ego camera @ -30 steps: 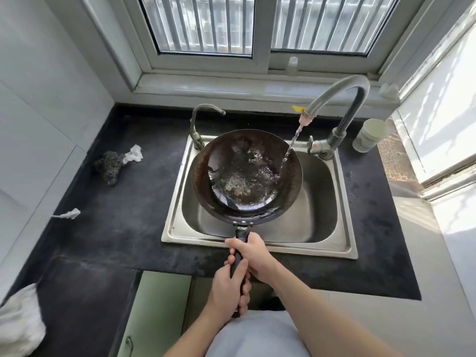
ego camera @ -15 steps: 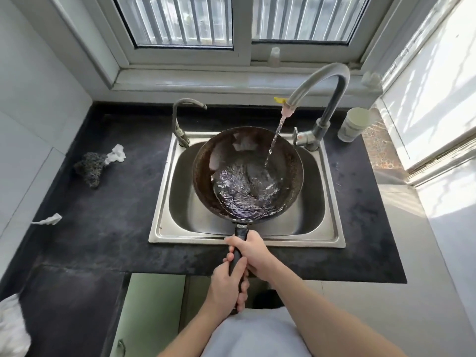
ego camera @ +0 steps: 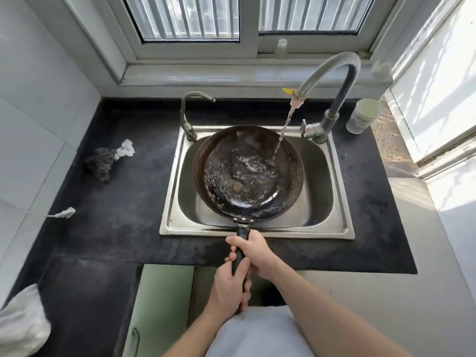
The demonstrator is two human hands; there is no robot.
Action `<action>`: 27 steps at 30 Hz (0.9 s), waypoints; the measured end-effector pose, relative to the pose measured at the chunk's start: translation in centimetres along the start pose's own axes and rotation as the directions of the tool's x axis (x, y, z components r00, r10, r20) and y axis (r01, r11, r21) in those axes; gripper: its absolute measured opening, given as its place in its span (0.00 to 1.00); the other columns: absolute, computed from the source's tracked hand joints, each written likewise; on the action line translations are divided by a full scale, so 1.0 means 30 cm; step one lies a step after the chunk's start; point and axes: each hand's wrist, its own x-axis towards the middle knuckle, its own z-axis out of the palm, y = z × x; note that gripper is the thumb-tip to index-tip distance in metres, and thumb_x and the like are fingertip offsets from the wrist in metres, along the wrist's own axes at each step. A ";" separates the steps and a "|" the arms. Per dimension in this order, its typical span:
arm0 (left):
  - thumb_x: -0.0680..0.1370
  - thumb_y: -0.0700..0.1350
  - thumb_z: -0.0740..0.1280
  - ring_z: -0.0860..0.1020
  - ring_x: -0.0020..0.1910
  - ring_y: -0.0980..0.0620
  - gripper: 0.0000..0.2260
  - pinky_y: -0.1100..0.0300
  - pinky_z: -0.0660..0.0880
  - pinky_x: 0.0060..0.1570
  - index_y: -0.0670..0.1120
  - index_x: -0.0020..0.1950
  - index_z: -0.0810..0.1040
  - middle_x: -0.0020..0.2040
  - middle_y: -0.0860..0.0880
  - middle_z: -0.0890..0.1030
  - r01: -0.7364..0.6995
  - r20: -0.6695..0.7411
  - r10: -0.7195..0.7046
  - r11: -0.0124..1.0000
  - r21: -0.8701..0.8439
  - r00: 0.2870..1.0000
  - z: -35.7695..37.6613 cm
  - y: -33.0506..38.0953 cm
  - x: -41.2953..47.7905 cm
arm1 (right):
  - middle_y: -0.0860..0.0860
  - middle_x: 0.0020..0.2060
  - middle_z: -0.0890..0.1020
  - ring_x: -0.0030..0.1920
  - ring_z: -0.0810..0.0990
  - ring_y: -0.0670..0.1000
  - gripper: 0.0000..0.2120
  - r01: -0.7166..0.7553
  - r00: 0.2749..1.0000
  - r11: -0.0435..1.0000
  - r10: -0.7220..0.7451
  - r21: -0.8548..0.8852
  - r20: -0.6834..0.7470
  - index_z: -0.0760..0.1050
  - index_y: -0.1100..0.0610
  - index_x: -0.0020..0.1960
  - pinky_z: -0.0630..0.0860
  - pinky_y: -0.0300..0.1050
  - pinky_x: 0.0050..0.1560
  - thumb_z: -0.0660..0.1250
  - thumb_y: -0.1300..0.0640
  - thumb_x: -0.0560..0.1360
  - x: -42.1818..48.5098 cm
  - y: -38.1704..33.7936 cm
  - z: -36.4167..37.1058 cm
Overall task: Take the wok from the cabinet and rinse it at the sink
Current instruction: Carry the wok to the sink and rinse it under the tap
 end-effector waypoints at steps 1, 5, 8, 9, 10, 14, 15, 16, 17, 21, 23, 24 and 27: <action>0.82 0.49 0.61 0.67 0.20 0.51 0.15 0.59 0.65 0.21 0.40 0.41 0.74 0.26 0.45 0.72 0.008 0.002 -0.008 1.000 0.008 1.000 0.001 -0.004 0.000 | 0.56 0.28 0.77 0.27 0.80 0.51 0.14 -0.001 1.000 1.000 0.001 -0.001 -0.004 0.75 0.59 0.33 0.76 0.70 0.56 0.69 0.62 0.77 -0.003 0.005 -0.002; 0.82 0.49 0.61 0.67 0.19 0.50 0.15 0.60 0.64 0.20 0.40 0.40 0.73 0.26 0.46 0.71 0.038 -0.014 -0.037 0.999 0.015 0.999 0.004 -0.003 0.005 | 0.54 0.25 0.77 0.26 0.80 0.50 0.17 -0.017 1.000 1.000 0.017 0.000 -0.006 0.74 0.58 0.31 0.74 0.66 0.53 0.68 0.63 0.78 -0.006 0.001 -0.001; 0.81 0.49 0.62 0.67 0.19 0.50 0.15 0.61 0.64 0.19 0.41 0.39 0.72 0.26 0.46 0.71 0.035 -0.060 -0.033 0.999 0.017 0.998 0.001 0.012 0.008 | 0.54 0.24 0.75 0.25 0.78 0.50 0.17 -0.024 0.999 1.000 0.024 0.001 0.025 0.72 0.59 0.30 0.76 0.59 0.50 0.68 0.64 0.78 0.011 -0.018 0.013; 0.81 0.49 0.62 0.67 0.19 0.49 0.15 0.61 0.64 0.19 0.41 0.39 0.72 0.25 0.46 0.72 0.025 -0.081 -0.023 0.999 0.025 0.996 -0.002 0.018 0.009 | 0.54 0.24 0.74 0.25 0.77 0.50 0.17 -0.028 0.999 1.000 0.028 0.000 0.042 0.71 0.60 0.31 0.78 0.57 0.49 0.68 0.64 0.78 0.018 -0.027 0.020; 0.81 0.48 0.62 0.67 0.19 0.49 0.15 0.61 0.64 0.19 0.41 0.39 0.72 0.25 0.46 0.72 0.015 -0.103 -0.011 0.999 0.038 0.995 -0.007 0.024 0.009 | 0.54 0.24 0.73 0.25 0.77 0.50 0.17 -0.031 0.998 1.000 0.031 -0.002 0.059 0.71 0.61 0.31 0.80 0.54 0.46 0.68 0.64 0.78 0.024 -0.036 0.030; 0.81 0.48 0.62 0.68 0.19 0.49 0.14 0.60 0.65 0.19 0.40 0.40 0.73 0.25 0.46 0.72 -0.008 -0.173 0.026 0.994 0.106 0.984 -0.035 0.030 0.006 | 0.55 0.26 0.71 0.26 0.74 0.51 0.15 -0.041 0.993 0.999 0.039 0.022 0.114 0.70 0.60 0.34 0.81 0.49 0.41 0.68 0.65 0.78 0.042 -0.056 0.069; 0.81 0.48 0.62 0.69 0.19 0.49 0.14 0.60 0.65 0.19 0.40 0.40 0.73 0.25 0.46 0.73 -0.013 -0.180 0.034 0.993 0.120 0.983 -0.040 0.029 0.002 | 0.54 0.26 0.71 0.26 0.74 0.50 0.15 -0.040 0.992 0.999 0.037 0.027 0.119 0.70 0.60 0.34 0.81 0.49 0.41 0.67 0.65 0.78 0.042 -0.056 0.077; 0.81 0.48 0.62 0.69 0.19 0.49 0.14 0.60 0.65 0.19 0.40 0.41 0.73 0.25 0.46 0.73 -0.019 -0.180 0.042 0.992 0.126 0.983 -0.044 0.028 -0.001 | 0.54 0.26 0.70 0.26 0.73 0.50 0.15 -0.038 0.992 0.999 0.034 0.031 0.120 0.70 0.61 0.33 0.81 0.49 0.41 0.67 0.66 0.78 0.042 -0.055 0.081; 0.81 0.48 0.62 0.69 0.18 0.49 0.14 0.59 0.65 0.19 0.40 0.41 0.73 0.25 0.46 0.73 -0.024 -0.177 0.047 0.992 0.127 0.983 -0.046 0.028 -0.002 | 0.54 0.26 0.70 0.26 0.73 0.50 0.15 -0.036 0.992 0.999 0.031 0.037 0.119 0.70 0.61 0.33 0.81 0.48 0.40 0.67 0.66 0.78 0.040 -0.054 0.083; 0.81 0.49 0.62 0.69 0.19 0.50 0.14 0.59 0.66 0.19 0.40 0.41 0.74 0.25 0.47 0.73 -0.007 -0.140 0.025 0.991 0.132 0.990 -0.040 0.014 0.002 | 0.53 0.26 0.71 0.25 0.72 0.49 0.15 -0.033 0.995 0.999 0.029 0.037 0.098 0.70 0.61 0.34 0.82 0.47 0.39 0.66 0.67 0.79 0.020 -0.052 0.070; 0.81 0.49 0.62 0.69 0.19 0.48 0.14 0.59 0.66 0.18 0.40 0.41 0.74 0.25 0.47 0.73 -0.004 -0.116 0.019 0.992 0.128 0.993 -0.034 0.010 0.008 | 0.52 0.24 0.71 0.24 0.73 0.49 0.17 -0.041 0.997 0.999 0.039 0.029 0.066 0.70 0.61 0.32 0.82 0.47 0.40 0.66 0.67 0.79 0.020 -0.047 0.060; 0.81 0.50 0.62 0.69 0.19 0.48 0.15 0.58 0.66 0.18 0.41 0.41 0.74 0.25 0.47 0.73 -0.005 -0.114 0.020 0.992 0.128 0.993 -0.031 0.011 0.014 | 0.52 0.24 0.71 0.24 0.73 0.49 0.18 -0.043 0.998 0.999 0.042 0.031 0.053 0.70 0.60 0.31 0.82 0.48 0.40 0.66 0.67 0.79 0.023 -0.046 0.054; 0.81 0.49 0.62 0.69 0.20 0.48 0.15 0.58 0.66 0.20 0.41 0.38 0.73 0.25 0.46 0.73 -0.009 -0.132 0.025 0.992 0.122 0.991 -0.017 0.025 0.029 | 0.53 0.23 0.71 0.23 0.73 0.50 0.20 -0.049 0.997 0.998 0.047 0.032 0.057 0.70 0.59 0.28 0.82 0.49 0.41 0.66 0.68 0.78 0.039 -0.060 0.043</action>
